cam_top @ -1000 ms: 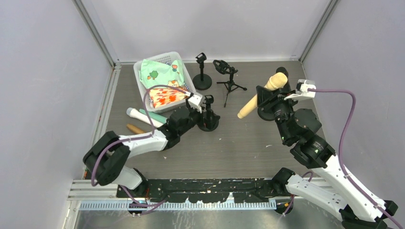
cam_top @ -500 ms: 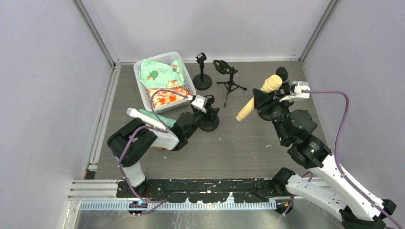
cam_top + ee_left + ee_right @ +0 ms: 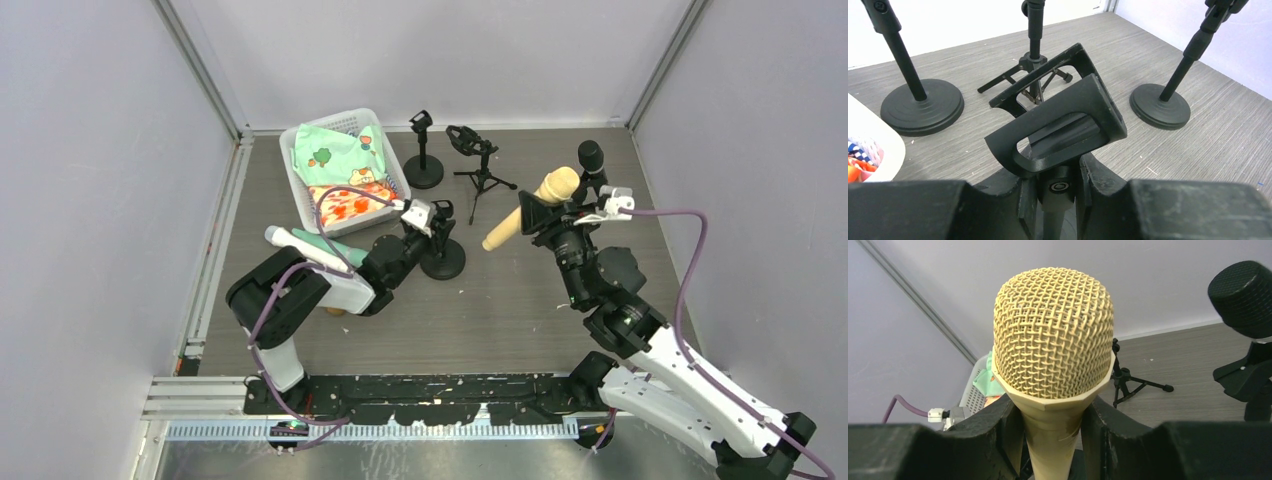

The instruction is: Attach the microphones to the stand

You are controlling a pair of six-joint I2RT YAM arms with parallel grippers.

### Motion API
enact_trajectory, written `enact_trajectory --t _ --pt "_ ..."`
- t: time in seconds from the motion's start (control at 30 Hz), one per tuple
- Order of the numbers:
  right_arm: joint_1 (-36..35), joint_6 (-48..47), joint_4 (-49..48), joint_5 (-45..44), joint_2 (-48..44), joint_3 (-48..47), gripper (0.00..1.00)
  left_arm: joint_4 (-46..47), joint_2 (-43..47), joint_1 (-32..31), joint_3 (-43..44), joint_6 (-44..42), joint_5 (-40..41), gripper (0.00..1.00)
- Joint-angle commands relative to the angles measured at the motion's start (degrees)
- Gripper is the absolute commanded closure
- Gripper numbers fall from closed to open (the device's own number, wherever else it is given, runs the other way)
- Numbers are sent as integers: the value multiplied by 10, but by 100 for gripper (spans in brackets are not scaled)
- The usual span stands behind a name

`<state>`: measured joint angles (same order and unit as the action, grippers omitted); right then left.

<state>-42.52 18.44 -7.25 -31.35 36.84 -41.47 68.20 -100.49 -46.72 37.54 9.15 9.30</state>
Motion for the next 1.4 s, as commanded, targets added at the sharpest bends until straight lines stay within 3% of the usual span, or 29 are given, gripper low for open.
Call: enact_trajectory --t 0.0,0.47,0.67,1.37 --pt "2 -23 -181 32 -8 43 99 19 18 -3 7 10 -42 100" --pt "1 -79 -504 150 93 116 99 -30 48 -3 8 170 -85 100" --pt "1 -106 -512 170 129 99 99 -33 57 -3 10 207 -90 100" --pt "1 -147 -475 178 162 88 99 -1 58 -3 -1 210 -178 100"
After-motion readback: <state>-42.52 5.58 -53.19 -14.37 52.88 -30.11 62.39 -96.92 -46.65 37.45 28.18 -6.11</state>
